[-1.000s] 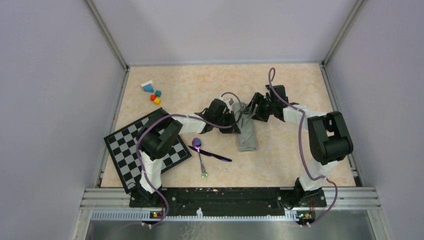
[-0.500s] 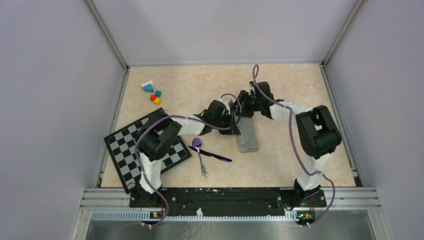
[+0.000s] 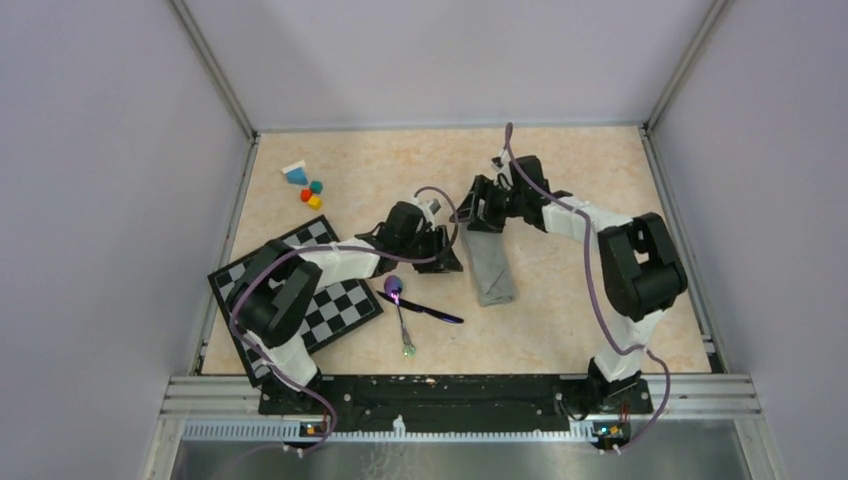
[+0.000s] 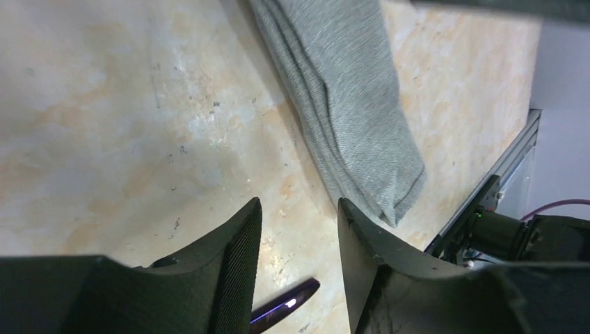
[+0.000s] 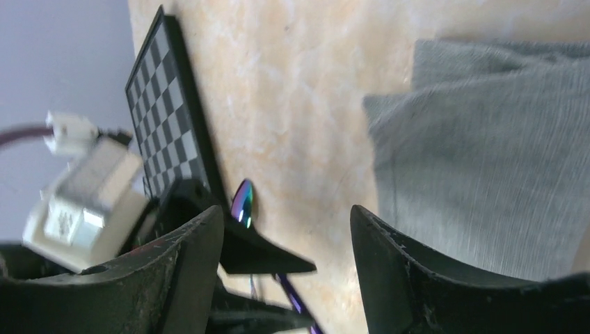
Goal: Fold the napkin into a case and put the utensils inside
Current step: Fold the 2/3-rectangle-folded napkin at the center of the board, then smooth out the smaller rectangle-folded napkin at the center of the board.
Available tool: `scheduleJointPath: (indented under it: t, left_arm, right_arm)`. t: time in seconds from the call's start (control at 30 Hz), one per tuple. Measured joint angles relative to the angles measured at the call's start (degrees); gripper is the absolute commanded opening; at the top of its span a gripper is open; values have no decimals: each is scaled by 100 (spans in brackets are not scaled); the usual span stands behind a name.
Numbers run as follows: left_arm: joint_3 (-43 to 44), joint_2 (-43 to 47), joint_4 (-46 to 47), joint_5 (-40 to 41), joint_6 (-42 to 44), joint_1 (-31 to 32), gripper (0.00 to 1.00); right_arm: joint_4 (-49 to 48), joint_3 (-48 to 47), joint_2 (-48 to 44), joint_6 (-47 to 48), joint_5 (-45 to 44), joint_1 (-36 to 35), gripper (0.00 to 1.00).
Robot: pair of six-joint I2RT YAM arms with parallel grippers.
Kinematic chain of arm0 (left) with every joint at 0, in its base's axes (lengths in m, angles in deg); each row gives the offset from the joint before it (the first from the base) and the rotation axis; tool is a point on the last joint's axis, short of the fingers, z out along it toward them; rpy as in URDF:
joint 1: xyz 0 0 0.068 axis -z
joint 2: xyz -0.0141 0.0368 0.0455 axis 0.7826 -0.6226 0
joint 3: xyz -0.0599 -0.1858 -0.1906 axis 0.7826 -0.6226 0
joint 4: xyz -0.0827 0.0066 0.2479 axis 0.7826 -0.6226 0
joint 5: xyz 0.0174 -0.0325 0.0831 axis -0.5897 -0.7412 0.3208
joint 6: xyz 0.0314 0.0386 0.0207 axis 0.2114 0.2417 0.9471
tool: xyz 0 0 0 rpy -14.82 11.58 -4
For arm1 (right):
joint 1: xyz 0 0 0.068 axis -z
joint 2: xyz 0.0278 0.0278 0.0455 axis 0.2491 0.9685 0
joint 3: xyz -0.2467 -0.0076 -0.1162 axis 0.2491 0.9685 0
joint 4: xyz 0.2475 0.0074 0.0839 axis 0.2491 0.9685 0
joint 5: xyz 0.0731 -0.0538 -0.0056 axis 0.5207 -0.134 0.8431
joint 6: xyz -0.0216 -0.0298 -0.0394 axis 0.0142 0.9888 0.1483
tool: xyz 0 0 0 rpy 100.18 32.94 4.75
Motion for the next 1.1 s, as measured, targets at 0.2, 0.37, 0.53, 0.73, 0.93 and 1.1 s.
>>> scheduleJointPath:
  t: [0.2,0.37,0.53,0.73,0.93,1.1]
  left_arm:
    - [66,319,-26,-210,61,-402,53]
    - [621,4,33,-511,-74,-638,31]
    - [1884,-922,251,-927,-181,-645,26]
    - [3036,-2203,562,-1290,-350,-638,21]
    - [3733,-3237,234,-1209,-308,-649,20]
    - [4461,-3563,-313,-1272,-81,-664,20]
  right_arm:
    - [175,608,-1060,223,103,44,58]
    - [232,1283,-1486,369,109,59,20]
    - [258,2048,-1587,350,173,76,17]
    - [-50,2568,-1587,297,505,74,14]
    - [-201,3088,-1593,385,514,74,13]
    - [-219,3257,-1683,511,422,76,12]
